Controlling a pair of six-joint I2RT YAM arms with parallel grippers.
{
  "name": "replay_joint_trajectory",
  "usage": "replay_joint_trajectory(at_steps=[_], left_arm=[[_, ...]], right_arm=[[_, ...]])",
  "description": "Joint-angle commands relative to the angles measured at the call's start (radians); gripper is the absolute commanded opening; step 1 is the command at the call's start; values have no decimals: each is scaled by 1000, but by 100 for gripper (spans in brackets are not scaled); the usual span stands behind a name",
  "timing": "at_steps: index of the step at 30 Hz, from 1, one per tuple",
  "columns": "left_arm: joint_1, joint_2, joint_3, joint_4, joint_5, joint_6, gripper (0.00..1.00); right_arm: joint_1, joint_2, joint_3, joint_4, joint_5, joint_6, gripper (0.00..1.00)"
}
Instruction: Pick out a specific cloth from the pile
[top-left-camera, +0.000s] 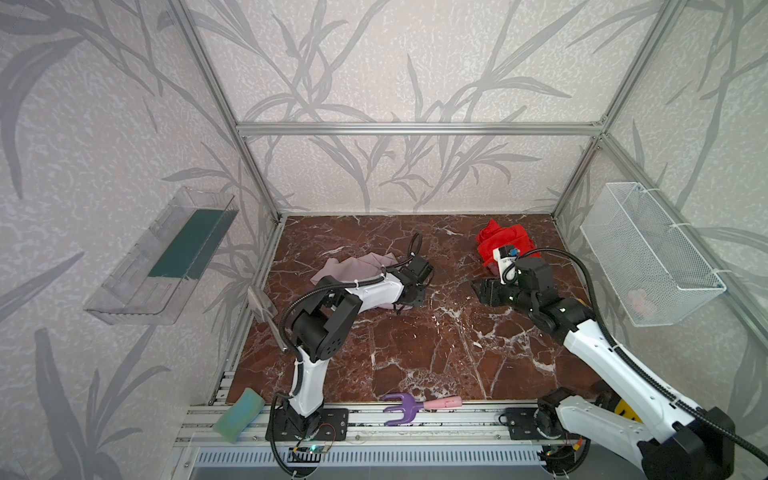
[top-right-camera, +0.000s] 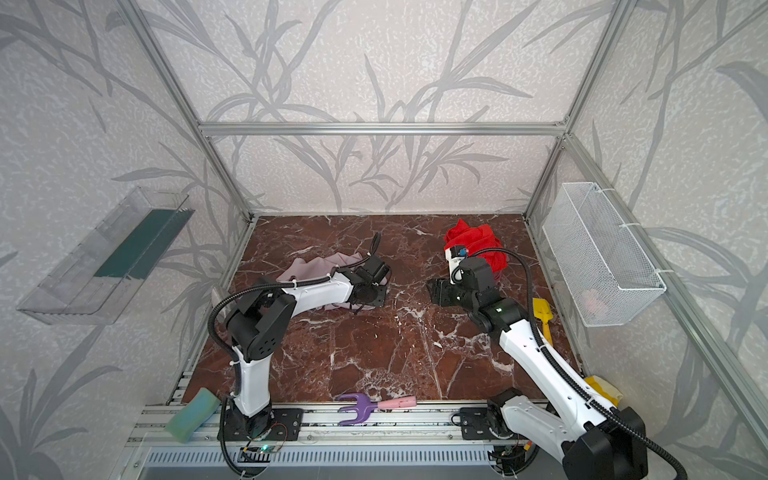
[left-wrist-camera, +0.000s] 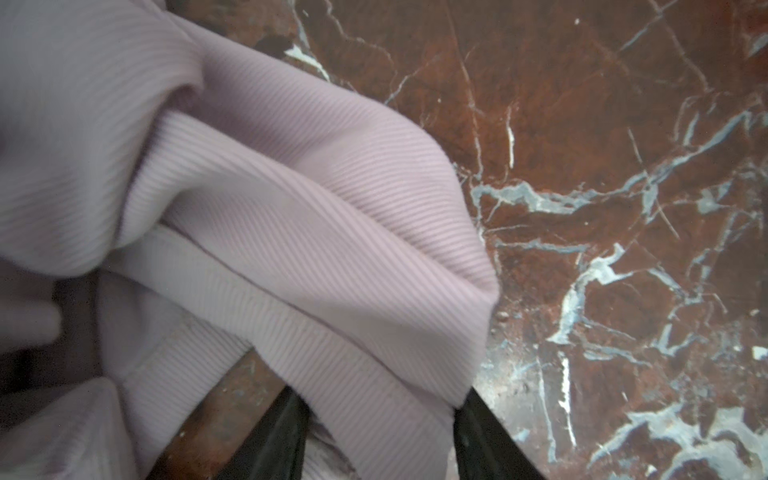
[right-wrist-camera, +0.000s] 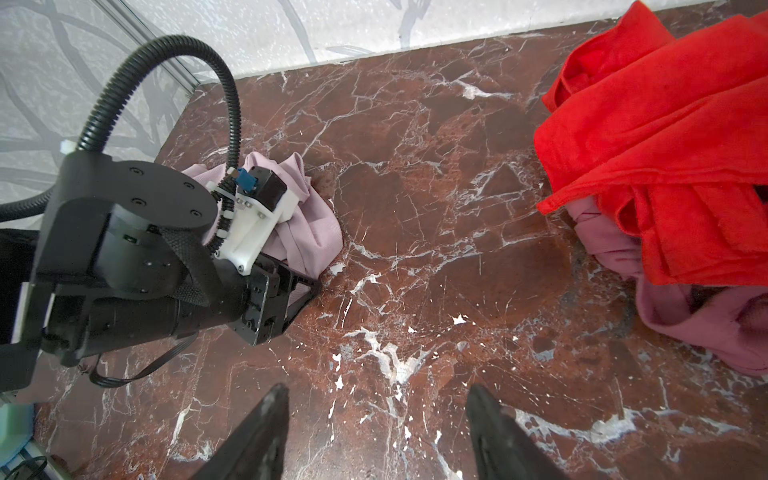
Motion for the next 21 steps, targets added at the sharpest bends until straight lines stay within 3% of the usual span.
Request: replay_joint_trajectory(at_steps=[1,6,8,14,21], left_arm=[[-4,31,23,0,-22,-1,48],[-5,42,31,0,-12,3,10],[-4,25,22,8,-10,2,0],[-1,-92,25,-12,-27,8,0],[8,-304,23,-43,-161,57,0]], right_arm=[[-5,-19,1,-24,-12,-2,67],[-6,-41,-2,-28,-1,2,68],[-6,-46,-1,-29,2,2,67],[-6,-46,8,-29,-3,7,67],[-6,-28,27,-18,-25,11,67]])
